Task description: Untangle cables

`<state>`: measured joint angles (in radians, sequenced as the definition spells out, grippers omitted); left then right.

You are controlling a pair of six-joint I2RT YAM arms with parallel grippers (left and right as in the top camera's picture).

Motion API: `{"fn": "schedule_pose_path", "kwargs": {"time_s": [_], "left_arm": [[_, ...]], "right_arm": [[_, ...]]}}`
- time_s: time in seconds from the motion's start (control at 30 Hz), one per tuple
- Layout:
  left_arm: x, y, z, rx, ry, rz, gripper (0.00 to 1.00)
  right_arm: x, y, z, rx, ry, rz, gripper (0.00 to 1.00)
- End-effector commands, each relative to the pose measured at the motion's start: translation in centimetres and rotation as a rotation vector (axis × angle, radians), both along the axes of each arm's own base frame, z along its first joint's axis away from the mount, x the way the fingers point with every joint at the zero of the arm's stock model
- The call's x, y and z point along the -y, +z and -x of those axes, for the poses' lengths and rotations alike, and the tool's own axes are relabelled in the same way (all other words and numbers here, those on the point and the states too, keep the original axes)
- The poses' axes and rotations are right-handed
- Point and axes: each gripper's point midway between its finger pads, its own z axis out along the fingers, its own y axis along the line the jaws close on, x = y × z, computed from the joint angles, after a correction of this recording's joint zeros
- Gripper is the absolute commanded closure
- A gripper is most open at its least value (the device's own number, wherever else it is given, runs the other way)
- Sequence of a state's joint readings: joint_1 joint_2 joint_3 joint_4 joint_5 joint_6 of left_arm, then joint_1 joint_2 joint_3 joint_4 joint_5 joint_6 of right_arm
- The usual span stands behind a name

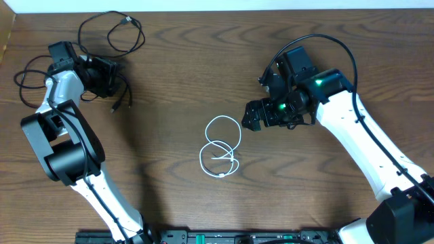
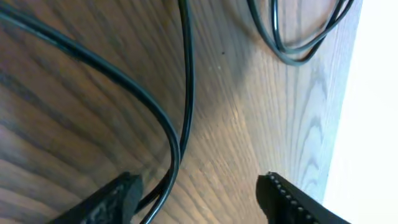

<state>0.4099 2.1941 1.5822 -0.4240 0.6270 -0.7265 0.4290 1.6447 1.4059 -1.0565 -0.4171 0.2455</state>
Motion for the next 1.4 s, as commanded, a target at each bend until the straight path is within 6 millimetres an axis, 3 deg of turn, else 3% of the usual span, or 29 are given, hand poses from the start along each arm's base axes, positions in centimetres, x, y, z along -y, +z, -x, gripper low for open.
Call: {"fn": "schedule_pose_path", "kwargs": {"time_s": [0.0, 0.1, 0.2, 0.3, 0.4, 0.5, 0.67, 0.73, 0.8, 0.93, 1.0, 1.1, 1.27, 1.37], "left_arm": [[-0.2, 4.3, -0.5, 0.081, -0.022, -0.039, 0.31], [-1.6, 7.9, 0.7, 0.090, 0.003, -0.182, 0.28], [-1.8, 12.8, 4.0, 0.070, 0.019, -0.290, 0.26], [1.1, 15.7, 8.1, 0.011, -0.015, -0.241, 0.20], [7.4, 17.4, 12.0, -0.039, -0.184, -0.156, 0.18], [11.6, 17.5, 13.7, -0.055, -0.356, -0.154, 0.19], [19.4, 15.5, 17.6, -0.173, -0.625, -0.170, 0.19], [21.1, 14.5, 19.3, -0.239, -0.678, -0.203, 0.19], [22.0, 13.5, 20.9, -0.318, -0.700, -0.265, 0.19], [23.7, 11.9, 24.3, -0.456, -0.727, -0.392, 0.19], [26.0, 11.8, 25.8, -0.458, -0.796, -0.413, 0.19], [27.8, 11.8, 26.9, -0.456, -0.817, -0.456, 0.18], [29.1, 11.5, 28.3, -0.428, -0.910, -0.575, 0.18], [30.7, 10.8, 29.2, -0.371, -1.047, -0.606, 0.18]], "right_arm": [[-0.1, -0.1, 0.1, -0.005, 0.004, 0.002, 0.01], [-0.1, -0.2, 0.1, -0.005, 0.003, 0.006, 0.01], [1.2, -0.7, -0.6, -0.022, -0.116, 0.067, 0.01], [3.4, -1.0, -1.8, -0.028, -0.259, 0.122, 0.01], [5.4, -1.1, -2.6, -0.048, -0.337, 0.123, 0.01], [7.2, -1.2, -3.0, -0.067, -0.385, 0.136, 0.01], [13.8, -1.9, -3.5, -0.086, -0.548, 0.262, 0.01], [16.2, -2.1, -3.3, -0.104, -0.603, 0.309, 0.01], [17.5, -2.1, -3.3, -0.107, -0.633, 0.326, 0.01], [21.8, -2.2, -3.4, -0.056, -0.644, 0.473, 0.01], [24.0, -2.1, -3.2, -0.063, -0.704, 0.503, 0.01], [24.5, -2.2, -3.0, -0.088, -0.732, 0.461, 0.01], [24.7, -2.2, -3.0, -0.092, -0.739, 0.456, 0.01], [24.7, -2.2, -3.1, -0.090, -0.739, 0.456, 0.01]]}}
